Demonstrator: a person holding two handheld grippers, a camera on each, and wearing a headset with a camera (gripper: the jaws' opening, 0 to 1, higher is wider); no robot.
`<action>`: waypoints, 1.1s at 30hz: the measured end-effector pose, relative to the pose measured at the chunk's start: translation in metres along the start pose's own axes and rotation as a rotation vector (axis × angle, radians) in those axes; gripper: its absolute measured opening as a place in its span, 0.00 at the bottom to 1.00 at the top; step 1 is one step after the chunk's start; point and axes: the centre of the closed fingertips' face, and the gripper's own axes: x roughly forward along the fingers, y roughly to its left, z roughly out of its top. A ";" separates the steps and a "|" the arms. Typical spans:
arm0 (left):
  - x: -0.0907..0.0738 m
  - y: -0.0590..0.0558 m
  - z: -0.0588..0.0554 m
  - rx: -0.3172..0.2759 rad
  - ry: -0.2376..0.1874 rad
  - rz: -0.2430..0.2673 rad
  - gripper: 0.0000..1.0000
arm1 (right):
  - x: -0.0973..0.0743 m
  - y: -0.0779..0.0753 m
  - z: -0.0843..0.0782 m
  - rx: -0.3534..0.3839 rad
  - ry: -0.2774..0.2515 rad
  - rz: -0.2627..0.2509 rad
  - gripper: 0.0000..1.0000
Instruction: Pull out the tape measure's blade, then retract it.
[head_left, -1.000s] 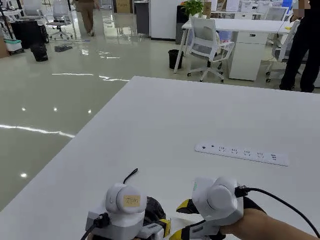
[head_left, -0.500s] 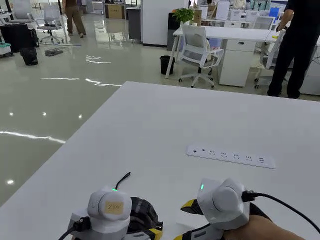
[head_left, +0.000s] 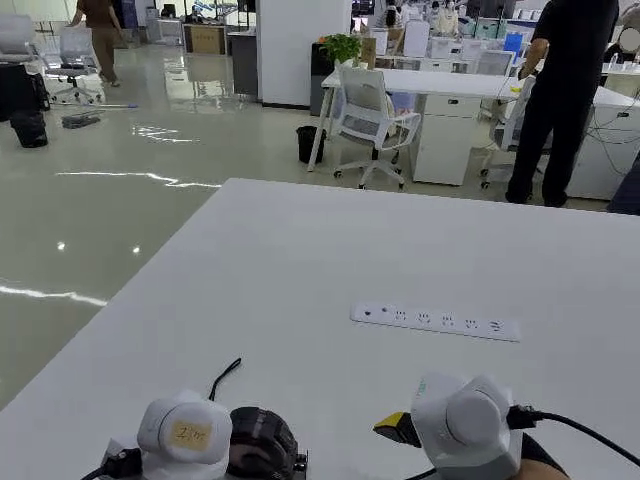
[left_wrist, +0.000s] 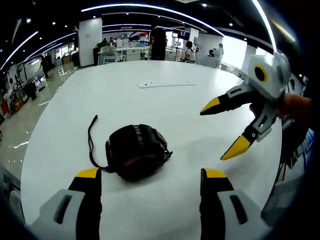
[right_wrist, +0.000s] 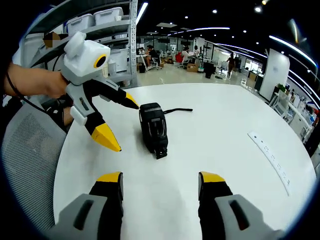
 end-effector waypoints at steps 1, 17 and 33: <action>-0.002 -0.001 0.001 -0.001 0.001 -0.009 0.80 | -0.003 0.001 -0.001 0.004 -0.001 -0.002 0.62; -0.026 -0.006 0.006 0.045 -0.030 -0.086 0.86 | -0.049 0.006 -0.015 0.097 -0.032 -0.092 0.71; -0.050 -0.001 0.003 0.119 -0.041 -0.105 0.94 | -0.091 0.011 -0.033 0.173 -0.059 -0.193 0.78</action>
